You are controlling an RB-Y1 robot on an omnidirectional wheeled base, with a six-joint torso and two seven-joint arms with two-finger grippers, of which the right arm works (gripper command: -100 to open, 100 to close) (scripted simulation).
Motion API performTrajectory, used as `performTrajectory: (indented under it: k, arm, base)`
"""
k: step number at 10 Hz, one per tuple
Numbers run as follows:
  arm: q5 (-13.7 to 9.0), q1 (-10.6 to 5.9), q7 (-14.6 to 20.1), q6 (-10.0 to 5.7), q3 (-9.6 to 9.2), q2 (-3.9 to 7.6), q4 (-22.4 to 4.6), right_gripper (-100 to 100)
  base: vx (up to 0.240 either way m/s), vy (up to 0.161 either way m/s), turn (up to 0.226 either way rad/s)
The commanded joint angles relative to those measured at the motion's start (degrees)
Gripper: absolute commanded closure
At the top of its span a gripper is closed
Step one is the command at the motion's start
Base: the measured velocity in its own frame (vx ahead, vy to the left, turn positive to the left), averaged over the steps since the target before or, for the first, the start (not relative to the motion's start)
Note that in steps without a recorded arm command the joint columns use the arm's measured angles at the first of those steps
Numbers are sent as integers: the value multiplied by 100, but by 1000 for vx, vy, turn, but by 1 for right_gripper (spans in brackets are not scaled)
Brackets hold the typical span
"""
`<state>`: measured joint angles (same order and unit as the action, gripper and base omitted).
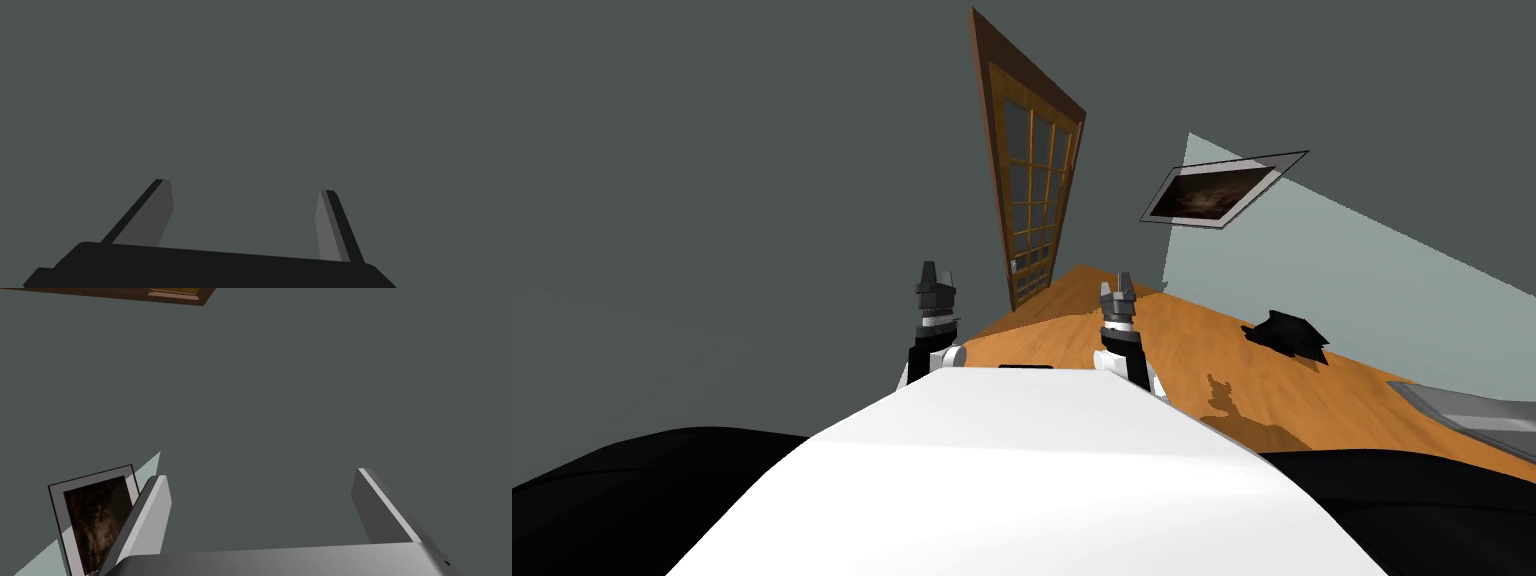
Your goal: Pull the door open
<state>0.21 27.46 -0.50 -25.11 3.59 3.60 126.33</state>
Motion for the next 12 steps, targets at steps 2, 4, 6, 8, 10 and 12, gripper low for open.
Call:
performTrajectory:
  k: [2,4,6,8,10,12]
  arm:
    - [-4,-114,-234,-74,-6,49,-283,-100]
    - [-3,-186,-437,-147,-25,86,-518,-100]
    - [-3,-262,-649,-221,-44,123,-763,-100]
    - [-3,-342,-874,-301,-65,161,-1023,-100]
    - [-3,-430,-1121,-388,-87,201,-1307,-100]
    - [-2,-517,-1367,-475,-109,241,-1591,-100]
  base:
    - [77,1,79]
    - [69,3,86]
    - [82,-8,101]
    - [87,-1,95]
    - [87,-11,121]
    - [100,-5,106]
